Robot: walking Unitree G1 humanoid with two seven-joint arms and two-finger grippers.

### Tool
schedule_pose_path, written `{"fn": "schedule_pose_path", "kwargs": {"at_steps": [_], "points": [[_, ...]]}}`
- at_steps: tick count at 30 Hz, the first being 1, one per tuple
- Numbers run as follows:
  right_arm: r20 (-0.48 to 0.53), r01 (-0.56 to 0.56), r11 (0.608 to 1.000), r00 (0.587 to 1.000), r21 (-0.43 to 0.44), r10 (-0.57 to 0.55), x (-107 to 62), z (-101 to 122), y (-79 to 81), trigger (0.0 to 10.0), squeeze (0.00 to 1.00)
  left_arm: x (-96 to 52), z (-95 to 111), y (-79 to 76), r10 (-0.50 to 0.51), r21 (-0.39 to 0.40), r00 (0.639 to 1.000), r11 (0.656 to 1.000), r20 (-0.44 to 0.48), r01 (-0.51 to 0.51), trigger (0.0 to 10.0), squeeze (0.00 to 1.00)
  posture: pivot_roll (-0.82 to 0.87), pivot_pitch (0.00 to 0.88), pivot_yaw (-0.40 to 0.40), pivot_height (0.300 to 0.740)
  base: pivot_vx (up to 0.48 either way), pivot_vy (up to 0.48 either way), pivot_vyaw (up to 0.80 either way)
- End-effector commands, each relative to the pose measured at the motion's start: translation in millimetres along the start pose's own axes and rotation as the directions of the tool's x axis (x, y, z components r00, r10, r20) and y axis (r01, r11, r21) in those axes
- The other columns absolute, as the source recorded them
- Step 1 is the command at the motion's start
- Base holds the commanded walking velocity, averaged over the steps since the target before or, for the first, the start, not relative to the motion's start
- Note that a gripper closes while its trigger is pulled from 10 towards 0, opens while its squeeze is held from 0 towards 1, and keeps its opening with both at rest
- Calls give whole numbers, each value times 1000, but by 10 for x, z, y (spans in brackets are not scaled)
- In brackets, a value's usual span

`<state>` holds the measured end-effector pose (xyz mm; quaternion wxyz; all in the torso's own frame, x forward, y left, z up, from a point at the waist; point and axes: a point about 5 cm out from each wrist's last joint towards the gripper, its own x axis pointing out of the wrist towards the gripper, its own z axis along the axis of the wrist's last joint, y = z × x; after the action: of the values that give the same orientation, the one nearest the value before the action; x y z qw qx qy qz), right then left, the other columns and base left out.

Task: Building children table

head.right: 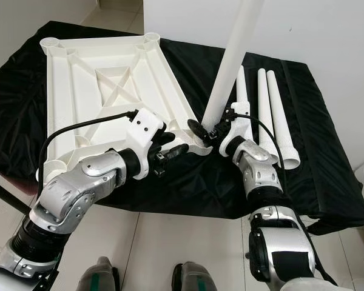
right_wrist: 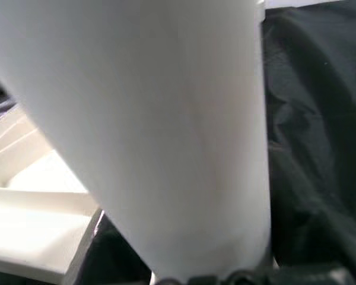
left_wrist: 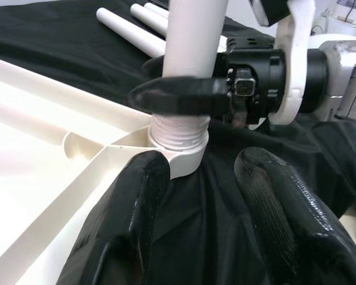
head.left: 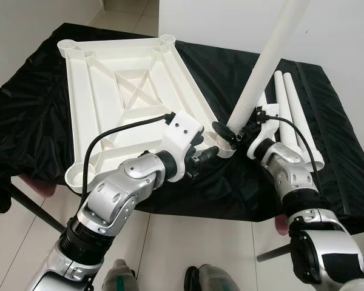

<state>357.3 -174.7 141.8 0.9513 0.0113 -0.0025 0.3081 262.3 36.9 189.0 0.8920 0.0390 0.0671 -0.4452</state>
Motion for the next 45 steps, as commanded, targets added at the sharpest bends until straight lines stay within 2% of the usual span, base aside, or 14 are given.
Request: {"fn": "schedule_pose_path", "kwargs": {"at_steps": [1, 15, 22, 23, 24, 25, 27, 28, 31, 34, 35, 36, 38, 45], "points": [[0, -3, 1000, 1000, 17, 3, -14, -17, -12, 0, 0, -17, 4, -50, -47, 8, 999, 999, -4, 47, 10000, 0, 16, 30, -72, 740, 0, 0, 0], [63, 13, 1000, 998, 27, -15, -24, -41, 86, 0, 0, -21, -76, -43, -43, 12, 998, 999, -36, 44, 10000, 0, 11, 37, -70, 740, 0, 0, 0], [38, 123, 992, 992, 28, -124, 26, -76, 161, 0, 0, -23, -74, -44, -47, 15, 998, 999, -39, 47, 10000, 0, 11, 36, -72, 740, 0, 0, 0], [35, 168, 985, 985, 40, -170, 37, -82, 175, 10000, 0, -24, -76, -46, -47, 14, 998, 999, -39, 48, 10000, 0, 11, 39, -72, 740, 0, 0, 0], [35, 168, 985, 985, 40, -170, 37, -82, 175, 10000, 0, -24, -76, -46, -47, 14, 998, 999, -39, 48, 10000, 0, 11, 39, -72, 740, 0, 0, 0], [15, 226, 973, 974, 45, -226, 47, -96, 185, 7255, 0, -26, -77, -49, -48, 14, 998, 999, -39, 48, 10000, 0, 14, 38, -75, 740, 0, 0, 0], [1, 264, 964, 965, 46, -264, 52, -105, 190, 7255, 0, -26, -79, -50, -48, 14, 998, 999, -39, 48, 10000, 0, 14, 38, -75, 740, 0, 0, 0], [8, 304, 951, 952, 57, -305, 55, -95, 198, 10000, 0, -27, -80, -53, -48, 13, 998, 999, -39, 49, 10000, 0, 14, 38, -75, 740, 0, 0, 0], [23, 393, 914, 917, 100, -397, 54, -75, 237, 10000, 0, -30, -81, -59, -50, 12, 998, 999, -40, 50, 10000, 0, 17, 36, -78, 740, 0, 0, 0], [43, 544, 835, 835, 86, -549, 24, -57, 342, 10000, 0, -29, -83, -64, -52, 12, 998, 999, -40, 53, 10000, 0, 19, 30, -81, 740, 0, 0, 0], [43, 544, 835, 835, 86, -549, 24, -57, 342, 10000, 0, -29, -83, -64, -52, 12, 998, 999, -40, 53, 10000, 0, 19, 30, -81, 740, 0, 0, 0], [38, 613, 783, 784, 102, -619, -6, -81, 421, 10000, 0, -24, -80, -68, -54, 13, 998, 998, -39, 55, 10000, 0, 20, 28, -79, 740, 0, 0, 0], [34, 636, 764, 766, 108, -642, -19, -102, 469, 10000, 0, -22, -79, -71, -55, 13, 998, 998, -38, 56, 10000, 0, 21, 25, -78, 740, 0, 0, 0], [36, 598, 797, 798, 83, -602, 8, -91, 592, 10000, 0, -15, -77, -80, -66, 17, 997, 998, -39, 67, 10000, 0, 13, 18, -76, 740, 0, 0, 0]]}}
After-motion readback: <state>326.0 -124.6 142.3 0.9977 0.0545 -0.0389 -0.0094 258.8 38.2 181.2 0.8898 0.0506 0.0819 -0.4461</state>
